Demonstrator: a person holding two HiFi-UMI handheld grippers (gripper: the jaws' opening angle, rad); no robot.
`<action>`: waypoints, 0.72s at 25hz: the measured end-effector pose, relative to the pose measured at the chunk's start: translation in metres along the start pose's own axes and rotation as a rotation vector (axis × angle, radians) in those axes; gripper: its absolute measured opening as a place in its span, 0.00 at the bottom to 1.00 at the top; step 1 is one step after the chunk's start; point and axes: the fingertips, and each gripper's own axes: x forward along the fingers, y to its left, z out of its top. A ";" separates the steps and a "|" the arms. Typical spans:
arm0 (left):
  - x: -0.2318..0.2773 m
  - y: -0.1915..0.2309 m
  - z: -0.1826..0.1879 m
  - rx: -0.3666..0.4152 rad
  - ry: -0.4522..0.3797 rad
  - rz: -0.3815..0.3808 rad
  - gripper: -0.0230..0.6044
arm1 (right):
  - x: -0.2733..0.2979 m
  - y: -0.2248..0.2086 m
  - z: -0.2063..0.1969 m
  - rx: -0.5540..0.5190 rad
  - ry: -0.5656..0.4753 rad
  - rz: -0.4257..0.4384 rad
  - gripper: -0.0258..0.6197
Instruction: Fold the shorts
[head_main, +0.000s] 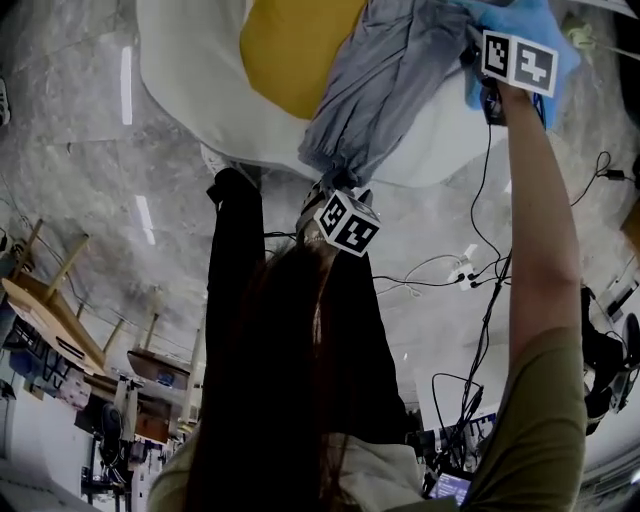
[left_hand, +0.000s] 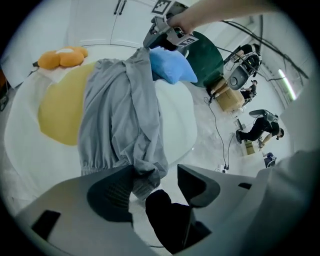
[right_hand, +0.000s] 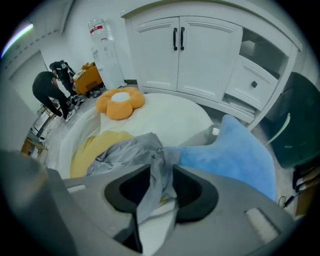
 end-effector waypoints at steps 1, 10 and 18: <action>-0.006 0.003 0.000 -0.005 -0.006 -0.007 0.47 | -0.003 0.005 -0.002 0.008 -0.005 0.010 0.28; -0.056 0.062 0.009 -0.067 -0.045 0.012 0.52 | -0.047 0.044 -0.061 0.168 -0.023 0.079 0.34; -0.041 0.124 -0.003 0.026 0.067 0.062 0.52 | -0.058 0.156 -0.245 0.298 0.207 0.213 0.56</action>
